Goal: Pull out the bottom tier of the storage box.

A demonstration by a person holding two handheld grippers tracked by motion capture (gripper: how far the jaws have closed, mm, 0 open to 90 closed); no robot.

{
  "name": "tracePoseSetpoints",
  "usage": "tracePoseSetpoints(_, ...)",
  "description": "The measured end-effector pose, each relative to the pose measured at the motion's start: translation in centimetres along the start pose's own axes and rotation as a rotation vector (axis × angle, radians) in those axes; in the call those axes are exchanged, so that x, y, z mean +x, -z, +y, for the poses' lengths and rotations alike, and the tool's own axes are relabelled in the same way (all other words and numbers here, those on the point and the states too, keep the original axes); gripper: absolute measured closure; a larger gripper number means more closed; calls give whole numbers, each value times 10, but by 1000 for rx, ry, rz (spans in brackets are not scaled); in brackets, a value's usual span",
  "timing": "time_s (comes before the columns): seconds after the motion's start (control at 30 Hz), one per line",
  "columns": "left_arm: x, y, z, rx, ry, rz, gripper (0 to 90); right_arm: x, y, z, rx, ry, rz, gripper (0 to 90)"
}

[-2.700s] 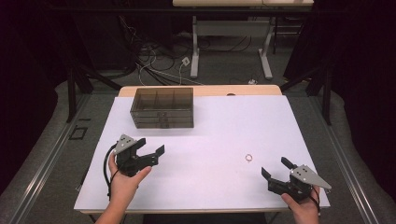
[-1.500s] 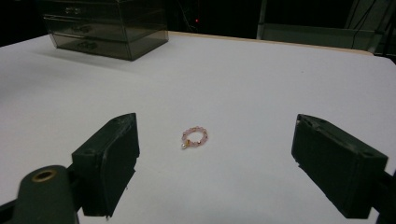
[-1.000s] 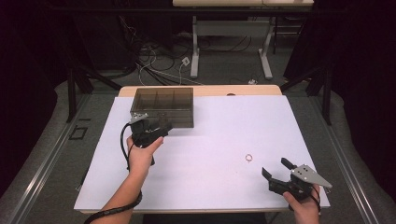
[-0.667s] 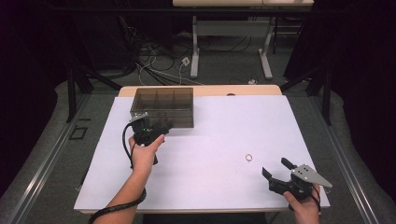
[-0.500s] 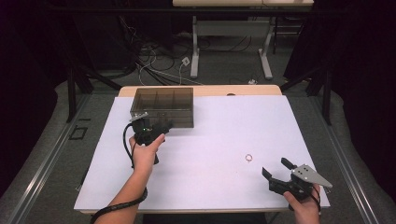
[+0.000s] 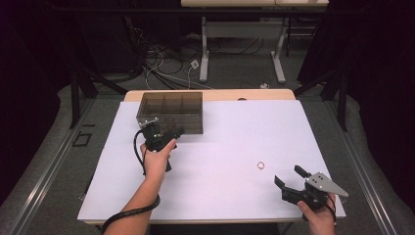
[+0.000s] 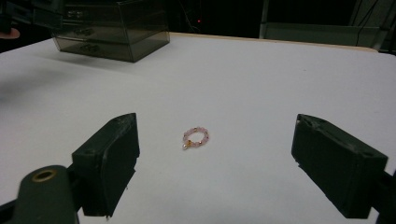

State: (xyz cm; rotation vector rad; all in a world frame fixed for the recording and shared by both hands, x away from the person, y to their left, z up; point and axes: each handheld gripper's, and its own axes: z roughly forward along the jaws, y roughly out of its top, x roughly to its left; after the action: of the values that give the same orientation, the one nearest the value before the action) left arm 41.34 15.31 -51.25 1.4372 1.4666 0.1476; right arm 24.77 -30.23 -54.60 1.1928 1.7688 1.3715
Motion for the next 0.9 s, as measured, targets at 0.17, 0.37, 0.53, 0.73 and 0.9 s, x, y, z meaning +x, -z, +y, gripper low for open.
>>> tracePoseSetpoints(0.17,2,-5,-2,15,36,18,451,0,0,0,1,-5,0,147)
tracePoseSetpoints(0.37,6,-6,-2,26,99,27,460,0,0,0,1,-5,3,147)
tracePoseSetpoints(0.53,12,-7,-3,19,180,26,478,0,0,0,-1,-6,4,147)
tracePoseSetpoints(0.73,21,-10,-5,22,258,42,503,0,0,0,6,-8,5,147)
tracePoseSetpoints(0.9,24,-13,-5,13,284,58,511,0,0,0,5,-9,6,147)
